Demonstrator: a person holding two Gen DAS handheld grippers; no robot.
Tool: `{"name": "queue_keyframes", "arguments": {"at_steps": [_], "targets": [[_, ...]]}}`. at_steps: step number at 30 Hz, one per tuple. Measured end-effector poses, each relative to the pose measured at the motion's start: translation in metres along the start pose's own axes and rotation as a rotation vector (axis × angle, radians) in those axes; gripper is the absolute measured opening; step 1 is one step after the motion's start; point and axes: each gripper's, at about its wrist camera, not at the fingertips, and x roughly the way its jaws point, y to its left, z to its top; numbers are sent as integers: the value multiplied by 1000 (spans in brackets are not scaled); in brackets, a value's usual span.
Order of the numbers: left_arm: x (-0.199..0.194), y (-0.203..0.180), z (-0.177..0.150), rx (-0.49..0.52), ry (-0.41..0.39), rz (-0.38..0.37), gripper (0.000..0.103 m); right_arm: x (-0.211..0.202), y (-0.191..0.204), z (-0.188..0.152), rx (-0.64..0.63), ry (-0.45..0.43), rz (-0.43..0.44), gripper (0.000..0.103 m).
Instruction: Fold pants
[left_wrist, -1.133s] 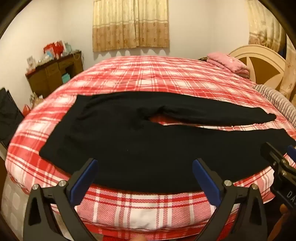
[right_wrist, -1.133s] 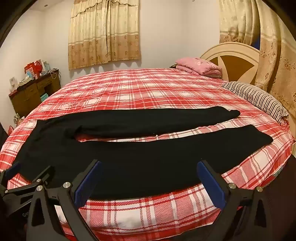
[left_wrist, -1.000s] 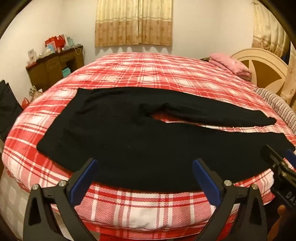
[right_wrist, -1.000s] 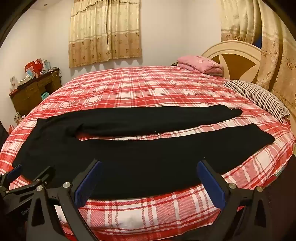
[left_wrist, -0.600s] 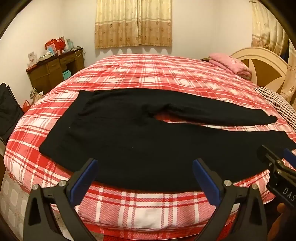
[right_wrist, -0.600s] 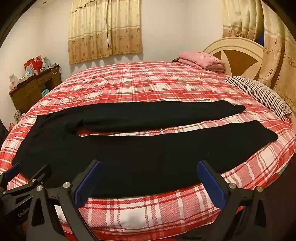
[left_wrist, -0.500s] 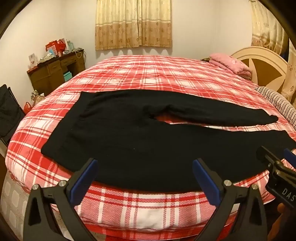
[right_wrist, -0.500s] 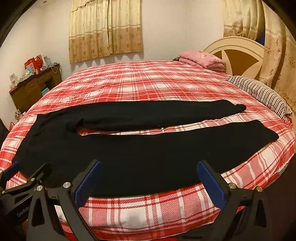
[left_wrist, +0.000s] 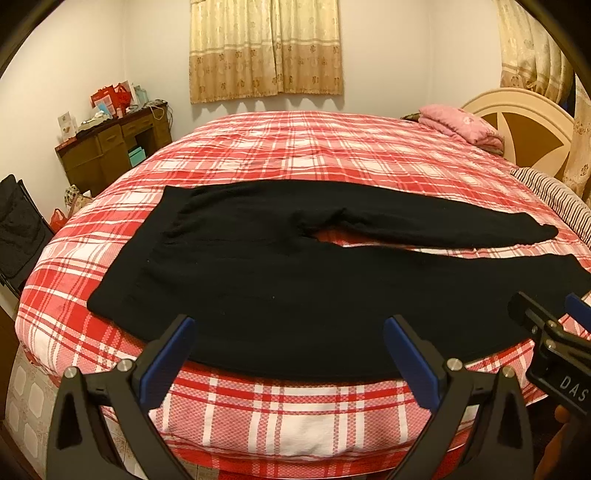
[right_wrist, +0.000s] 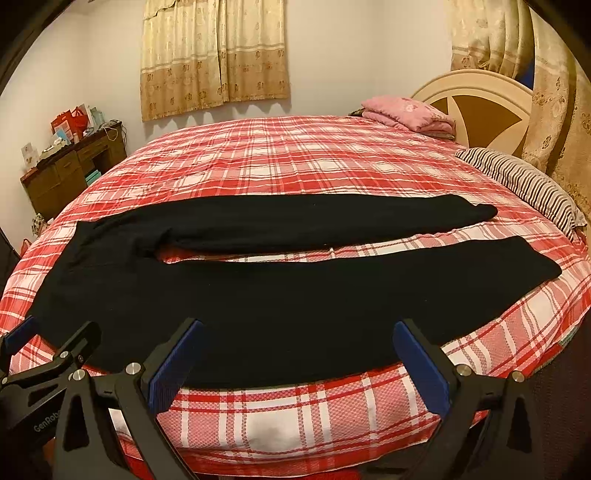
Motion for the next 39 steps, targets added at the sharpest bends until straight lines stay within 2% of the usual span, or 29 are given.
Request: {"name": "queue_keyframes", "arguments": {"at_steps": [10,16,32,39], "targets": [[4,2,-1,5,11,3,103,7,-2,2,-3,10,10,102],[11,6,2,18,25,29,103,15,0,4,-1,31,19,102],[30,19,12,18,52,33,103,38,21,20,-51,60,33,102],[50,54,26,-9,96,59,103,55,29,25,-91,80,69,102]]}}
